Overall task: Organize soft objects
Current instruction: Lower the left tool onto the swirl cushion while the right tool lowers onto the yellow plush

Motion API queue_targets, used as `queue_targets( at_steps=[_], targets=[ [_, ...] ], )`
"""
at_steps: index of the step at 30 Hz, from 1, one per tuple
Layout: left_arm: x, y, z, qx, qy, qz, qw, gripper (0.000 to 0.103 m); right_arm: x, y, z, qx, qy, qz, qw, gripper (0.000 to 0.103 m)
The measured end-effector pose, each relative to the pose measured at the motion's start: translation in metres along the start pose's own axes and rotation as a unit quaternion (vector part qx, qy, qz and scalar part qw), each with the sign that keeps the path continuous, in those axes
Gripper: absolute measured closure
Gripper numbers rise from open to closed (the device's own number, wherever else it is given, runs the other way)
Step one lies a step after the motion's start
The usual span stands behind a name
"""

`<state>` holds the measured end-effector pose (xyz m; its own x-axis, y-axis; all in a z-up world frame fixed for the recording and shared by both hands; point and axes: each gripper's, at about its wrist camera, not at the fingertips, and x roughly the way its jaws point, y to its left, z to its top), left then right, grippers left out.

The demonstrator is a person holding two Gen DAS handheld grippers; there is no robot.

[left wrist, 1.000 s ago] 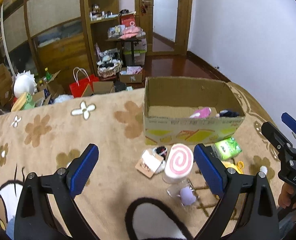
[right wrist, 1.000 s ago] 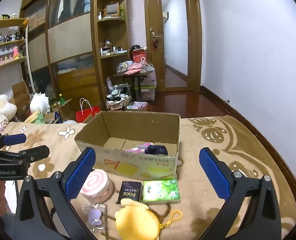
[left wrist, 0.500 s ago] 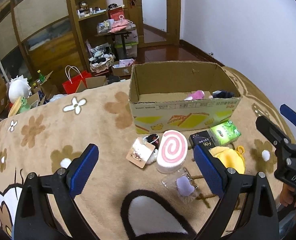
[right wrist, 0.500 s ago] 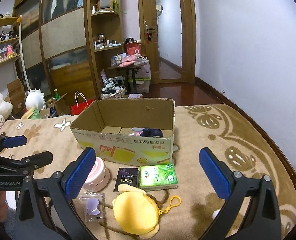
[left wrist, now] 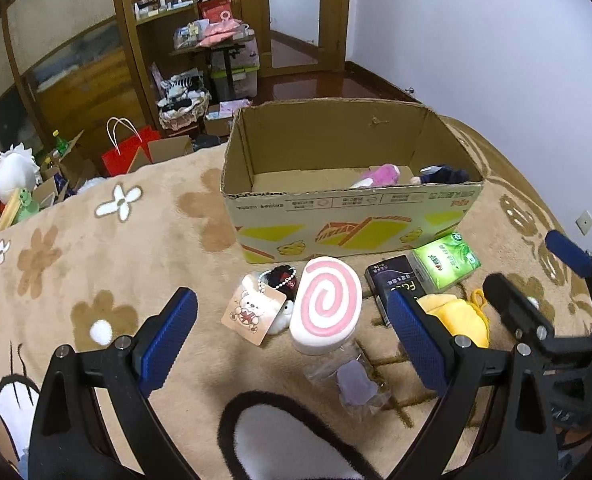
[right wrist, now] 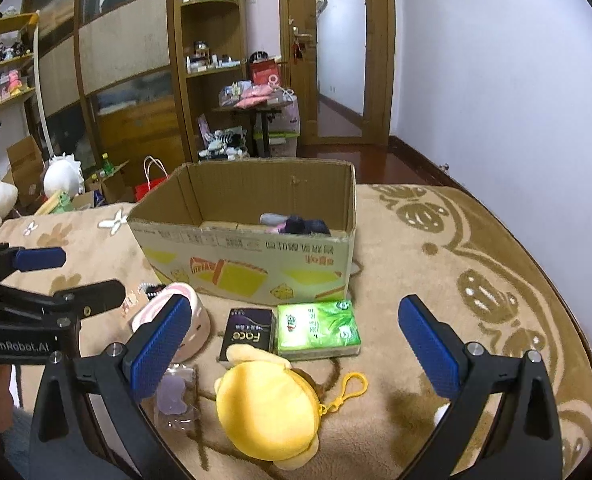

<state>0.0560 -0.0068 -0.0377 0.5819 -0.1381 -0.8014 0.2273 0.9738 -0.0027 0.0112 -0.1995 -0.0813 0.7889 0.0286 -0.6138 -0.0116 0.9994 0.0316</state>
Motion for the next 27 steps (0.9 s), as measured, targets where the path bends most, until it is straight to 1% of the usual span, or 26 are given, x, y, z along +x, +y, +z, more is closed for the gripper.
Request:
queue_targets(
  at_steps=[2, 6, 10, 16, 19, 20, 22, 25, 27],
  targets=[
    [0.006, 0.002, 0.002, -0.006, 0.007, -0.003, 1.0000, 0.008, 0.004, 0.000, -0.002, -0.002, 0.006, -0.001, 1.000, 0.000],
    [0.019, 0.006, 0.007, -0.022, 0.023, -0.025, 0.9992, 0.008, 0.012, 0.001, -0.005, -0.005, 0.017, -0.001, 1.000, 0.000],
    [0.028, 0.006, 0.009, -0.028, 0.035, -0.042, 0.9981, 0.008, 0.019, 0.002, -0.008, -0.005, 0.028, 0.000, 1.000, 0.000],
    [0.041, -0.001, 0.008, -0.018, 0.049, -0.041, 0.9978, 0.008, 0.032, 0.002, -0.013, -0.006, 0.058, -0.003, 0.998, 0.000],
    [0.047, -0.006, 0.007, -0.009, 0.060, -0.049, 0.9970, 0.012, 0.039, 0.005, -0.017, -0.014, 0.075, -0.005, 0.997, 0.000],
    [0.050, -0.008, 0.005, -0.005, 0.067, -0.052, 0.9964, 0.015, 0.041, 0.006, -0.019, -0.017, 0.079, -0.006, 0.997, 0.000],
    [0.053, -0.011, 0.003, 0.003, 0.077, -0.053, 0.9956, 0.017, 0.044, 0.007, -0.020, -0.027, 0.086, -0.013, 0.996, 0.000],
    [0.057, -0.017, 0.000, 0.016, 0.086, -0.052, 0.9948, 0.020, 0.048, 0.009, -0.023, -0.032, 0.095, -0.011, 0.995, 0.000],
    [0.060, -0.020, -0.002, 0.020, 0.093, -0.054, 0.9940, 0.024, 0.051, 0.010, -0.025, -0.035, 0.105, -0.009, 0.994, 0.000]
  ],
)
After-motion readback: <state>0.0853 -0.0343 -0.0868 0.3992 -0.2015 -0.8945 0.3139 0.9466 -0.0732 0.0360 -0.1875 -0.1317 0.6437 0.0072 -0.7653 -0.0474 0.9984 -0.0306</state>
